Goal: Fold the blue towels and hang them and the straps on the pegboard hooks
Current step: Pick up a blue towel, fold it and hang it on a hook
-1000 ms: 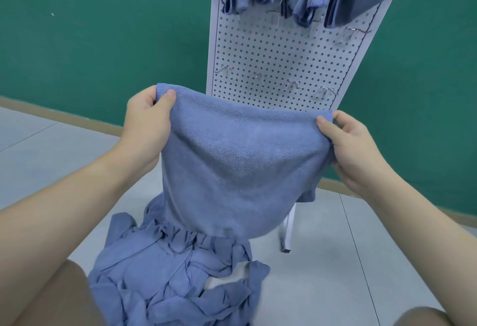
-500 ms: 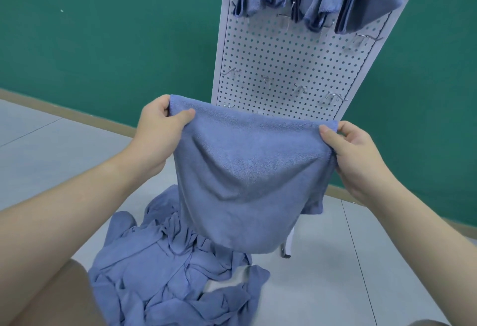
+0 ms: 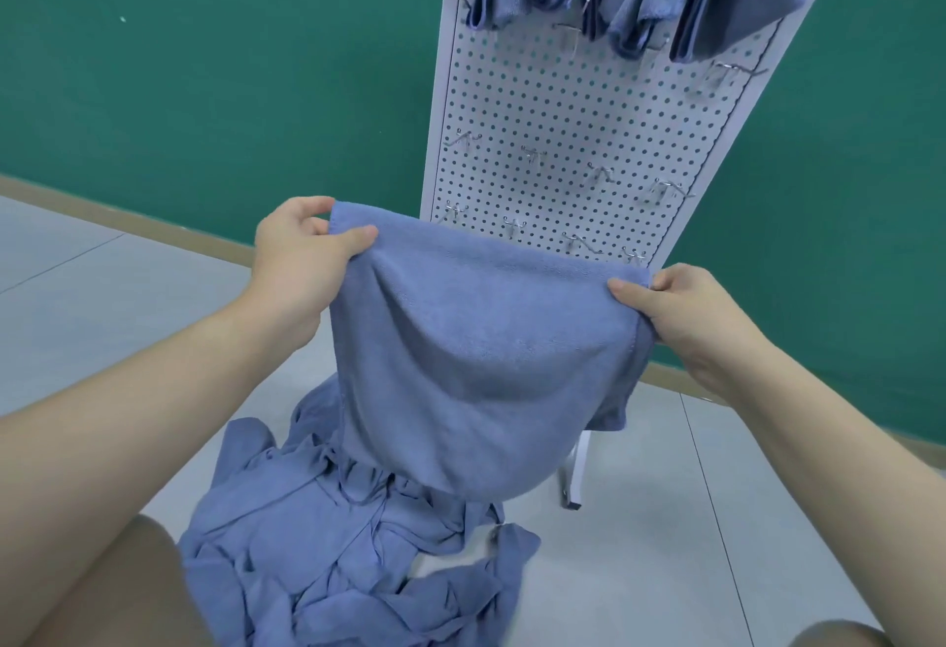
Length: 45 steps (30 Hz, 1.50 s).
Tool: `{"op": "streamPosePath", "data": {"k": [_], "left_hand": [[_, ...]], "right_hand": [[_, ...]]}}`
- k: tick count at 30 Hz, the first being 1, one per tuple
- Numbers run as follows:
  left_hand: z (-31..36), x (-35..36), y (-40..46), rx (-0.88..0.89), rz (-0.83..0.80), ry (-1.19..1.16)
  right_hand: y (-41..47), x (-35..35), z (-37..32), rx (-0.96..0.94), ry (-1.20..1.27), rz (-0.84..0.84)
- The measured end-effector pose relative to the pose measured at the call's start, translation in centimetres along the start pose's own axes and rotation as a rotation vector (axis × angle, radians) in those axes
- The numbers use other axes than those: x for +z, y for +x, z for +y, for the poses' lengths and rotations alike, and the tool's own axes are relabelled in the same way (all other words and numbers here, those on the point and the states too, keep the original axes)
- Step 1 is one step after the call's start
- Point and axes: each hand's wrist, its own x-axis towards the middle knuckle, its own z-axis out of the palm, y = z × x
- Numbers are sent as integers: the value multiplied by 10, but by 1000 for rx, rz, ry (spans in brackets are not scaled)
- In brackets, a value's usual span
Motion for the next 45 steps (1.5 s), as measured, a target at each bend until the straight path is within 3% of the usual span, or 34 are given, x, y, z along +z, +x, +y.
{"op": "streamPosePath", "data": {"k": [5, 16, 20, 25, 31, 40, 45], "left_hand": [[0, -6, 0, -57, 10, 71], [-18, 5, -6, -38, -48, 323], [-17, 21, -18, 23, -78, 364], [-7, 47, -41, 180, -182, 394], [-2, 60, -59, 368, -312, 408], [-18, 68, -76, 507, -412, 590], [-21, 68, -87, 467, -484, 554]], "right_hand": [[2, 2, 0, 54, 174, -103], [-9, 33, 17, 206, 56, -227], [-17, 54, 12, 172, 81, -269], [-27, 79, -1, 113, 257, -210], [-33, 92, -12, -32, 200, -123], [-25, 90, -3, 28, 184, -161], [-27, 83, -3, 44, 185, -156]]}}
